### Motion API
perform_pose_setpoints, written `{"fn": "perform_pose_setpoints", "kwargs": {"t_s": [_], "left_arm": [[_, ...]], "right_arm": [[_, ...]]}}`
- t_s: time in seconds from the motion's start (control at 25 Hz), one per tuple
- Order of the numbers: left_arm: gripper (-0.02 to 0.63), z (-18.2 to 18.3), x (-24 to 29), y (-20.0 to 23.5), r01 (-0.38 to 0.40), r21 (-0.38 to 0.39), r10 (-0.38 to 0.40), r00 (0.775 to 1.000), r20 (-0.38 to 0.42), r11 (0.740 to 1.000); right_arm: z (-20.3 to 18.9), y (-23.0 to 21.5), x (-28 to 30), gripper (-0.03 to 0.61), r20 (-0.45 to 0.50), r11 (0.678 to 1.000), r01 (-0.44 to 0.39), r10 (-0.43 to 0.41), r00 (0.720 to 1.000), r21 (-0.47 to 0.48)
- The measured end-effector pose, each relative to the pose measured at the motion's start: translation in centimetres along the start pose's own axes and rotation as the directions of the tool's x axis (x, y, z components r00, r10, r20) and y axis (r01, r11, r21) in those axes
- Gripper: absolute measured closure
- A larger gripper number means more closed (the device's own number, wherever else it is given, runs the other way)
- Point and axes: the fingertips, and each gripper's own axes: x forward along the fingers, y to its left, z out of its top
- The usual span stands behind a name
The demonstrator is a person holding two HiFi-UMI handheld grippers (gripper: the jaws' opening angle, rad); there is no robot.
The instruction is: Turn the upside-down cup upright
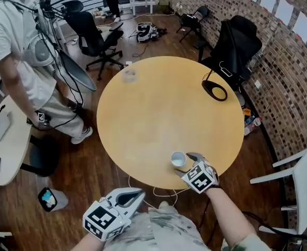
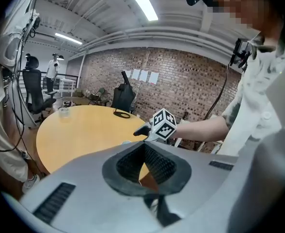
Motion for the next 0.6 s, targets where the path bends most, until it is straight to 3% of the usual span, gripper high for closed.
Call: {"fn": "perform_pose_setpoints", "kwargs": {"t_s": [0.28, 0.6], "left_arm": [[0.607, 0.2, -1.4, 4.0, -0.014, -0.001, 0.014, 1.000, 0.000, 1.000], [0.607, -0.5, -2.5, 6.5, -0.023, -0.039, 0.022, 1.000, -0.014, 0.999]], "right_arm": [[-1.1, -0.8, 5.2, 0.167, -0.227, 0.990, -0.110, 0.087, 0.970, -0.090], [-1.2, -0.6, 7.7, 0.191, -0.346, 0.976, -0.182, 0.132, 0.929, -0.116]]}}
